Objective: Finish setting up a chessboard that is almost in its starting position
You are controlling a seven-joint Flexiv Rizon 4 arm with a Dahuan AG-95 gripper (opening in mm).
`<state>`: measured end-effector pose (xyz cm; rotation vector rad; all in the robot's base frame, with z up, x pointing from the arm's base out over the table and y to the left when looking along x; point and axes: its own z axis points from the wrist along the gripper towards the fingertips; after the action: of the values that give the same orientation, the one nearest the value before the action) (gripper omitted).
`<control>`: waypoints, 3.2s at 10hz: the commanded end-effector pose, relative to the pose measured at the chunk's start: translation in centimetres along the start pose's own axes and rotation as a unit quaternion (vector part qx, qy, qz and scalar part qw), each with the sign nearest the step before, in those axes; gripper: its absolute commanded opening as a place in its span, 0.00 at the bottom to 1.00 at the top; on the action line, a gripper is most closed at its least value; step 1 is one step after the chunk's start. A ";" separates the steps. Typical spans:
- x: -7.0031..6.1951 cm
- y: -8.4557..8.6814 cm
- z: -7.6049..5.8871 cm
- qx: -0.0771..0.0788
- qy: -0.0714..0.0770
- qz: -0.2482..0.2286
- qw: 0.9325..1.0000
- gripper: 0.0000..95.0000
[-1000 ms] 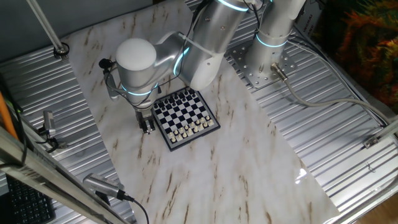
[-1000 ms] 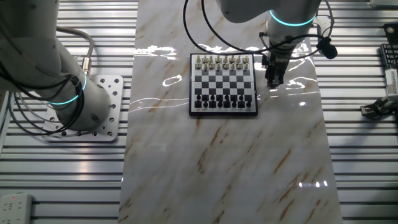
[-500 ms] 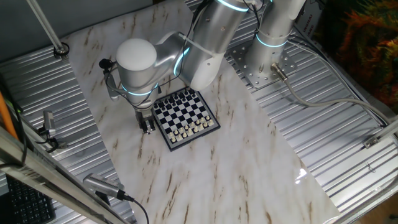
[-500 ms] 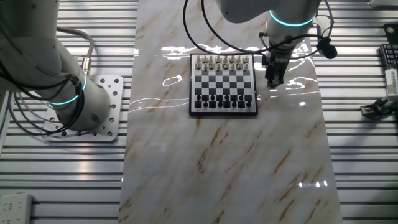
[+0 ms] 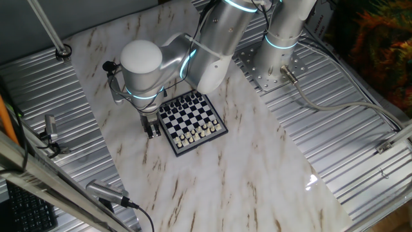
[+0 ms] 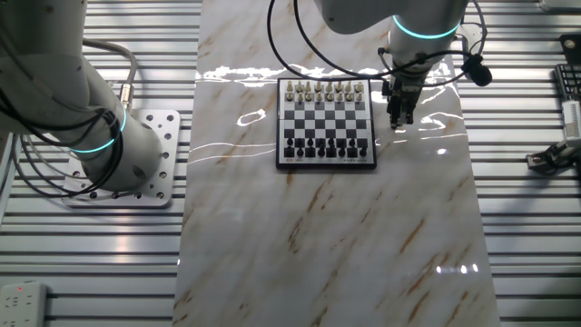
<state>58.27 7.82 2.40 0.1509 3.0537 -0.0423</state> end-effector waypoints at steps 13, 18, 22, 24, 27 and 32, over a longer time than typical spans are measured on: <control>0.0 0.0 0.0 0.000 0.000 0.000 1.000 0.00; -0.1 0.0 -0.3 0.001 0.000 0.002 1.000 0.00; -0.1 0.0 -0.4 0.000 0.000 0.001 1.000 0.00; -0.1 0.0 -0.5 -0.001 0.002 0.000 1.000 0.00; -0.1 0.0 -0.9 -0.001 0.003 -0.001 1.000 0.00; 0.5 -0.3 -1.4 -0.003 0.005 -0.005 1.000 0.00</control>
<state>57.62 7.56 3.82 0.1329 3.0638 -0.0331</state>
